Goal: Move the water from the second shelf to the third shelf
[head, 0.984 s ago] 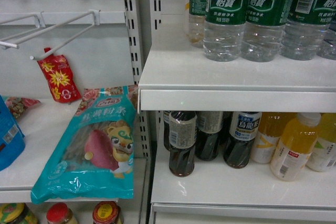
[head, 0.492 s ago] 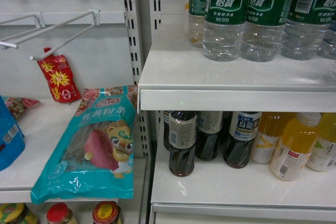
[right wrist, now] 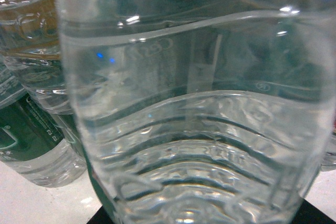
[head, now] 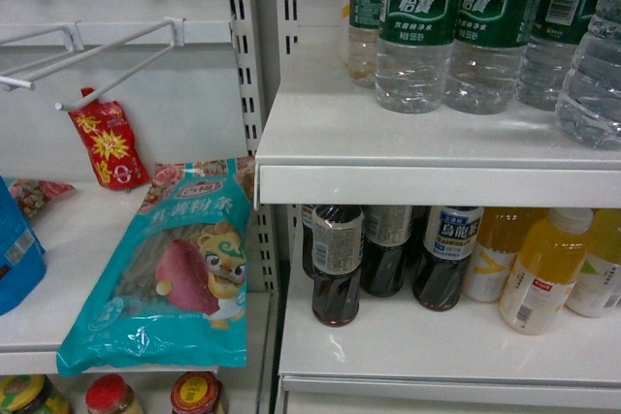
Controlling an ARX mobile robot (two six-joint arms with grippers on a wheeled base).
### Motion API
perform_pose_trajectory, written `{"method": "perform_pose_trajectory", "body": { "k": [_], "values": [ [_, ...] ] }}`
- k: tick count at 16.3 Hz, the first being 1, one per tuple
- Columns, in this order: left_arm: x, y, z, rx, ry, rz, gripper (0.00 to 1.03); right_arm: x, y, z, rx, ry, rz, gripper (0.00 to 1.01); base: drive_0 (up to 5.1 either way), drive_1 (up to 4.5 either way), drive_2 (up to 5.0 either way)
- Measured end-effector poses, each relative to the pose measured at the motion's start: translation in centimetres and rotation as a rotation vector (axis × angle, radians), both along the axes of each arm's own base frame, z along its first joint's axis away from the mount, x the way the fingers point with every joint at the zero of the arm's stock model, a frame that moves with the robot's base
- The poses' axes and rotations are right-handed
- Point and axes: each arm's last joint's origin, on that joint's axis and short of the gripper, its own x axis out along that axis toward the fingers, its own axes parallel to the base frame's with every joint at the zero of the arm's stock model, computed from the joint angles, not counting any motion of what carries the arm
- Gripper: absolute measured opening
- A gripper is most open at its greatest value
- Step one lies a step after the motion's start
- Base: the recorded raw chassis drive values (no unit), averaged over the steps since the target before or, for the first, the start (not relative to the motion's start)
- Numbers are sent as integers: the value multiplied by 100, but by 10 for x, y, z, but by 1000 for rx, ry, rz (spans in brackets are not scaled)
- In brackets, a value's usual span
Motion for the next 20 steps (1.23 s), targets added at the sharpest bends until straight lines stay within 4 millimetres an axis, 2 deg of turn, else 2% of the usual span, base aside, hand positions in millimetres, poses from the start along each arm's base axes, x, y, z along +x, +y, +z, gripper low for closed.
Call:
{"method": "perform_pose_trajectory", "body": {
  "k": [7,8,13,14,20],
  "values": [
    [0,0,0,0,0,0,98,12,4,-1,-17,10,2,39,0,0,0],
    [0,0,0,0,0,0,98,12,4,-1,-20,11,3,45,0,0,0],
    [0,0,0,0,0,0,98,13,2,7,-12,-15,4,100,0,0,0],
    [0,0,0,0,0,0,98,13,2,7,-12,-11,3,97,0,0,0],
    [0,0,0,0,0,0,98,-1,-2,21,-4,-17,13,98,0,0,0]
  ]
}}
